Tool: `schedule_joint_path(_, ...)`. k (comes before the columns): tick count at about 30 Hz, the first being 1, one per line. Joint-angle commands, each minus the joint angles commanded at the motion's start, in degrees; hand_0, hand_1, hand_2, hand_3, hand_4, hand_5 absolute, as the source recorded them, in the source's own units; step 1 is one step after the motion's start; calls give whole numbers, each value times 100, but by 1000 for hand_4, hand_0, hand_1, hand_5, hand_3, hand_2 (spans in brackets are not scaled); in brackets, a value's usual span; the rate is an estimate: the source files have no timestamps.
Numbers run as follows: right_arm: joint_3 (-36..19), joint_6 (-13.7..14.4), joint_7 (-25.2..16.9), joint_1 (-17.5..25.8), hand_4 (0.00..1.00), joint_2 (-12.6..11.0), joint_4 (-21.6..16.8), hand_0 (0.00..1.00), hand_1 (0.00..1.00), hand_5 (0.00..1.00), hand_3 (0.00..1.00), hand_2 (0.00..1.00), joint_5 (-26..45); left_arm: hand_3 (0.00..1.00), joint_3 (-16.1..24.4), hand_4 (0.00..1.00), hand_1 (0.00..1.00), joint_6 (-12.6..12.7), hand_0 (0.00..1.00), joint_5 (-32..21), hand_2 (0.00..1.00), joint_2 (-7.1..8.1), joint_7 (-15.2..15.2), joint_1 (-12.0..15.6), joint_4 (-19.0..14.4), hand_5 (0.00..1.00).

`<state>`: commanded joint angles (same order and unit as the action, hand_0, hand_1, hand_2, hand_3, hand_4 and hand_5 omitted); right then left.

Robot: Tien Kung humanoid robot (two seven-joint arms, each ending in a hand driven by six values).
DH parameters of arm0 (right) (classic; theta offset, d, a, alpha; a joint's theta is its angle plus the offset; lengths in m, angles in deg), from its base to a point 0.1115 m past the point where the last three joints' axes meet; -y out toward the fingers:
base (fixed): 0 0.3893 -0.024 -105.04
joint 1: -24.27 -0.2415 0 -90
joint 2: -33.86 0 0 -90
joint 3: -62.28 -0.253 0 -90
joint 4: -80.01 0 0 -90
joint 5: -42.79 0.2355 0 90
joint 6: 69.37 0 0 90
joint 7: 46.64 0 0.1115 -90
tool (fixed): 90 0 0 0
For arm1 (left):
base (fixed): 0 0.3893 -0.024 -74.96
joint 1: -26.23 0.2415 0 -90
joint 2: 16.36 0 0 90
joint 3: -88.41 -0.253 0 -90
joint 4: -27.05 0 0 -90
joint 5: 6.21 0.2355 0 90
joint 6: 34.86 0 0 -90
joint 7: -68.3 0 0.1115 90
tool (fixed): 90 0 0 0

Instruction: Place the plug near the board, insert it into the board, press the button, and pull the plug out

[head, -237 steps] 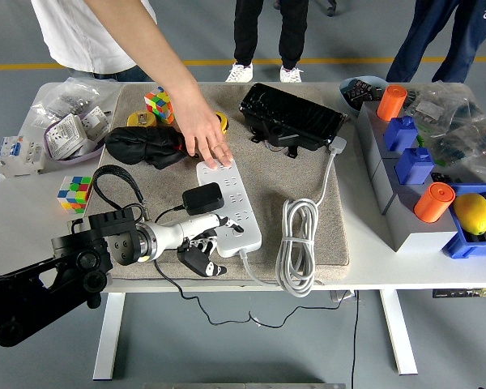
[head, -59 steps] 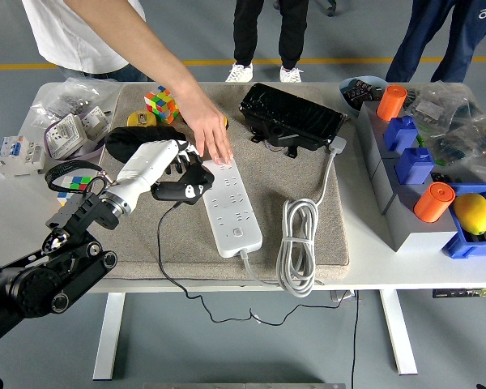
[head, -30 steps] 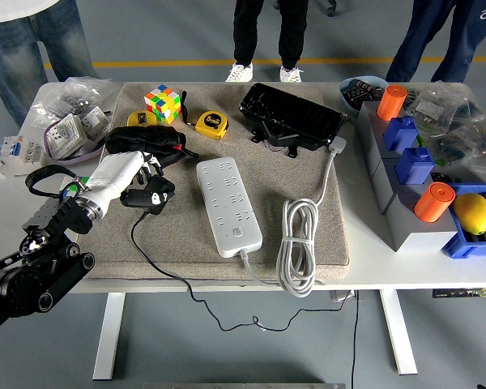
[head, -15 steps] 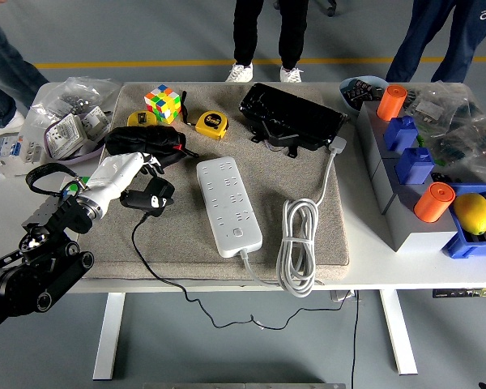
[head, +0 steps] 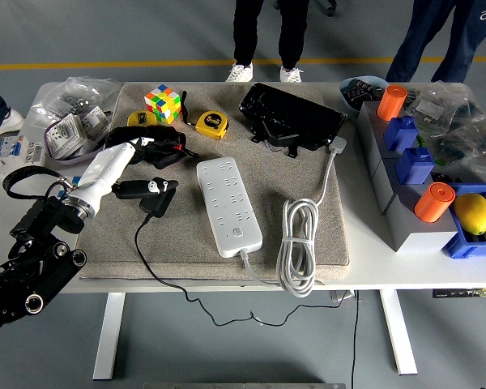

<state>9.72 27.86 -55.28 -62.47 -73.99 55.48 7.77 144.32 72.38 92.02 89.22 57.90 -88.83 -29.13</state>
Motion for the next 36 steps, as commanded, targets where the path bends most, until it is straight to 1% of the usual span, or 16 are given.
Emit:
schedule_joint_path(1,-7,1,-1,-3,890,-2,0,605,616,364,543,572,0,868,65,998,842,-1,783,-93,873,-7,-45,24,-28,808)
schedule_joint_path(2,-12,1,-2,-3,891,-2,0,605,615,364,543,571,0,912,173,998,900,-11,840,-210,944,-30,-136,67,-89,988)
schedule_joint_path(4,-17,1,-2,4,891,-2,8,605,615,364,543,571,-1,912,382,998,900,-32,840,-466,944,-72,-299,132,-185,988)
schedule_joint_path(7,-25,0,-3,15,891,-4,16,605,615,364,543,571,3,912,545,998,900,-38,840,-716,944,-126,-450,188,-240,988)
schedule_joint_path(8,-28,-1,-4,19,891,-6,13,607,615,364,544,572,3,940,559,998,921,-24,874,-783,962,-136,-494,197,-234,998)
schedule_joint_path(10,-40,0,-7,21,891,-6,9,607,615,364,544,572,5,940,571,998,921,6,874,-928,962,-155,-608,210,-199,998)
schedule_joint_path(11,-46,-1,-8,20,891,-4,6,607,615,364,544,572,8,940,564,998,921,20,874,-1118,962,-167,-732,214,-164,998)
schedule_joint_path(16,-38,-4,-8,30,892,1,5,605,615,362,544,572,22,932,554,998,924,13,886,-1717,962,-203,-994,244,-117,998)
schedule_joint_path(20,-54,-2,-27,34,900,-7,-7,609,618,357,547,574,26,921,564,998,921,70,886,-1887,960,-243,-1077,254,-135,998)
schedule_joint_path(24,-58,-3,-32,52,900,-3,1,609,618,357,547,574,43,921,556,998,921,90,886,-1879,960,-276,-1046,252,-130,998)
schedule_joint_path(36,-113,-11,-42,76,903,0,-78,611,619,358,547,574,38,907,562,998,915,98,890,-1856,955,-304,-944,248,-140,998)
